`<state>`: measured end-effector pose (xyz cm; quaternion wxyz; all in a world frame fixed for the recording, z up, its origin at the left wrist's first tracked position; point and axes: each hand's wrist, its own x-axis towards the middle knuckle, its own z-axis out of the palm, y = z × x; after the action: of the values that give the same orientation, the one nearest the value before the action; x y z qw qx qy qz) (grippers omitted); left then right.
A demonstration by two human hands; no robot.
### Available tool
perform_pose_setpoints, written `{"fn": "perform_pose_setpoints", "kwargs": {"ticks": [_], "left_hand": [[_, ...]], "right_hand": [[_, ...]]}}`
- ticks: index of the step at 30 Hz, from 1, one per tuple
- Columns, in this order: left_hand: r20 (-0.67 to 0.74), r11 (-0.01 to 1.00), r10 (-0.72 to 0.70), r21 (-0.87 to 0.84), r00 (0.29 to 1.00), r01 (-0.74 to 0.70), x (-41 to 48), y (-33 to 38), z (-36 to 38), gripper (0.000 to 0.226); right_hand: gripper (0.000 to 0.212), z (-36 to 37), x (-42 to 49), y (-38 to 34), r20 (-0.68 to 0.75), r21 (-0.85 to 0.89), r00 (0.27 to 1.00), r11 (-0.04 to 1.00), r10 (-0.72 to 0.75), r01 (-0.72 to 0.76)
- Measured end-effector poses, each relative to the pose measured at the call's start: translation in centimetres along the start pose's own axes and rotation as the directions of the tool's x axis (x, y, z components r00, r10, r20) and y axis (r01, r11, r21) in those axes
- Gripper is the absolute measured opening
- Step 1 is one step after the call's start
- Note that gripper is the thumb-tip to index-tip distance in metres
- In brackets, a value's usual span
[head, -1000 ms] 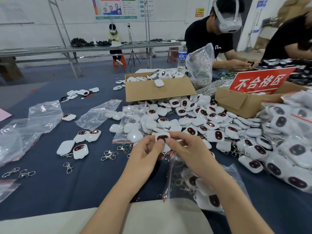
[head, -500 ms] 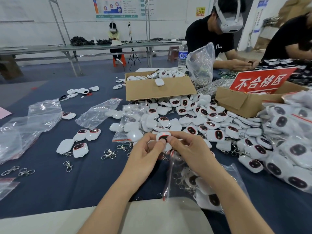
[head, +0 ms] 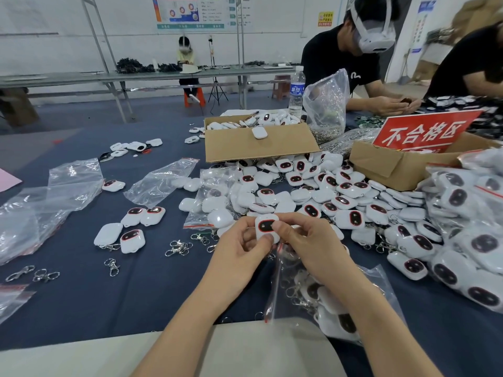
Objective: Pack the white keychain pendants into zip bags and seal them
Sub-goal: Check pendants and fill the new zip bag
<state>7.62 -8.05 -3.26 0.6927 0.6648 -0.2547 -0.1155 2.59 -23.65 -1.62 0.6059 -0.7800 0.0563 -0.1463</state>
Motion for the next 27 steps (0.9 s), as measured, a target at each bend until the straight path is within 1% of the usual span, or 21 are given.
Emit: {"fn": "perform_pose_setpoints", "kwargs": {"ticks": [3,10,13,14,16,18,20,22,25,27], "left_hand": [[0.007,1.000,0.003,0.016,1.000,-0.003,0.10,-0.14,-0.08,0.023],[0.001,1.000,0.009,0.004,1.000,-0.009,-0.04,0.01,0.10,0.023],[-0.070,0.999,0.030,0.028,0.997,-0.028,-0.25,0.07,0.64,0.019],[-0.108,0.997,0.049,0.070,0.993,-0.042,-0.35,0.05,0.76,0.017],[-0.165,0.967,0.135,0.238,0.977,-0.093,-0.43,-0.10,0.81,0.017],[-0.168,0.883,0.248,0.443,0.954,-0.152,-0.40,-0.15,0.72,0.018],[-0.148,0.807,0.338,0.554,0.929,-0.205,-0.44,-0.17,0.71,0.024],[-0.149,0.773,0.396,0.587,0.906,-0.241,-0.52,-0.27,0.72,0.025],[-0.174,0.773,0.426,0.580,0.888,-0.257,-0.65,-0.45,0.59,0.022],[-0.184,0.772,0.438,0.579,0.880,-0.262,-0.67,-0.30,0.55,0.024]], "right_hand": [[0.012,-0.03,0.01,0.09,0.007,0.002,1.000,1.000,0.003,-0.003],[0.013,-0.02,0.24,0.37,0.007,-0.035,1.000,0.999,0.008,-0.008],[0.014,-0.10,0.31,0.51,-0.006,-0.008,1.000,1.000,0.024,-0.024],[0.015,-0.14,0.34,0.54,-0.009,0.001,1.000,1.000,0.029,-0.029],[0.019,-0.20,0.28,0.39,0.010,0.020,1.000,1.000,0.003,-0.003],[0.029,-0.15,0.06,0.11,0.054,0.056,0.996,0.996,-0.076,0.073],[0.029,-0.05,-0.11,-0.13,0.055,0.082,0.991,0.990,-0.121,0.117],[0.022,-0.10,-0.10,-0.13,0.046,0.112,0.990,0.985,-0.135,0.129],[0.018,-0.25,-0.03,0.06,0.052,0.166,0.991,0.980,-0.120,0.109],[0.018,-0.22,-0.09,0.09,0.052,0.179,0.993,0.979,-0.107,0.096]]}}
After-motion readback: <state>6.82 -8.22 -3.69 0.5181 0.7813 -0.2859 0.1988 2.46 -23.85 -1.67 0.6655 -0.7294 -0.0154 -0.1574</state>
